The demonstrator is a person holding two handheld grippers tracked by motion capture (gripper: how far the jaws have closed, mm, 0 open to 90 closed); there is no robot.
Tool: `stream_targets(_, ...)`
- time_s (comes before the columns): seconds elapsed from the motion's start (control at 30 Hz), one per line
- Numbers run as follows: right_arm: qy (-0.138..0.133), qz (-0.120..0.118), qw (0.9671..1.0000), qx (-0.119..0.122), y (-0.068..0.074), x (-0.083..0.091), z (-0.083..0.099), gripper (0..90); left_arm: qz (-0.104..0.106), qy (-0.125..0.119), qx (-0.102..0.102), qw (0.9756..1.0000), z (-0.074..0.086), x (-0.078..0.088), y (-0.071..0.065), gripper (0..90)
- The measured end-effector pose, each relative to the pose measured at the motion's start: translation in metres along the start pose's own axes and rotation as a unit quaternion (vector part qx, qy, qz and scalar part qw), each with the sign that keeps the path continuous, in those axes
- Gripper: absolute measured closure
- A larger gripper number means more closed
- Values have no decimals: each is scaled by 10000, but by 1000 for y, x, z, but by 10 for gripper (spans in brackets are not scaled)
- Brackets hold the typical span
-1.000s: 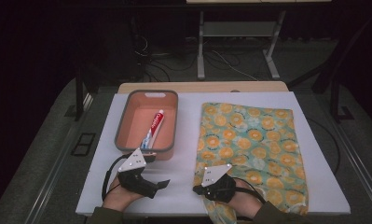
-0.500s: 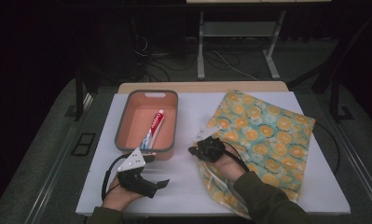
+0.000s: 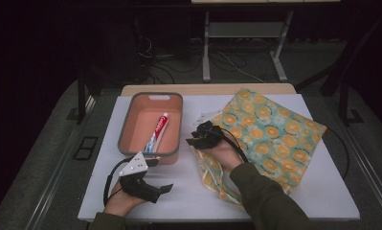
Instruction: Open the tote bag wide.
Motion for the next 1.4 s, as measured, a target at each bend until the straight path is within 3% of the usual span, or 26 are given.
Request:
stream_targets(0.2, -58, -314, 9995, -37, -2, 42, 10, 414, -5, 25, 7, 10000, 0, -2, -2, 0)
stream_targets(0.47, 47, -567, 9982, 170, 6, 94, 45, 373, -26, 50, 33, 10000, 1, -3, -1, 0)
stream_targets(0.5, 47, -567, 9982, 170, 6, 94, 45, 373, -26, 50, 33, 10000, 1, -3, -1, 0)
stream_targets(0.53, 33, -654, 9977, 195, 11, 106, 55, 366, -36, 56, 38, 10000, 1, -3, -1, 0)
stream_targets(0.83, 17, -964, 9947, 367, 40, 142, 80, 366, -46, 31, 23, 10000, 1, -2, -1, 0)
stream_targets(1.07, 121, -1181, 9914, 557, 61, 149, 101, 433, -41, 45, -5, 10000, 0, -2, -2, 0)
stream_targets(1.27, 445, -1396, 9859, 802, 74, 129, 111, 574, -29, 53, -18, 10000, 0, -3, -3, 0)
stream_targets(1.4, 565, -1387, 9843, 929, 76, 122, 115, 654, -19, 59, -18, 10000, 0, -3, -3, 0)
Point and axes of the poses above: each handheld gripper's, and its own axes: x roughly backward along the jaws, z roughly out of its underside, y roughly to its left, the point moved 2 cm from there along -x, roughly forward along the jaws, and after that the axes turned 8 degrees about -y, right-handed, at the moved point
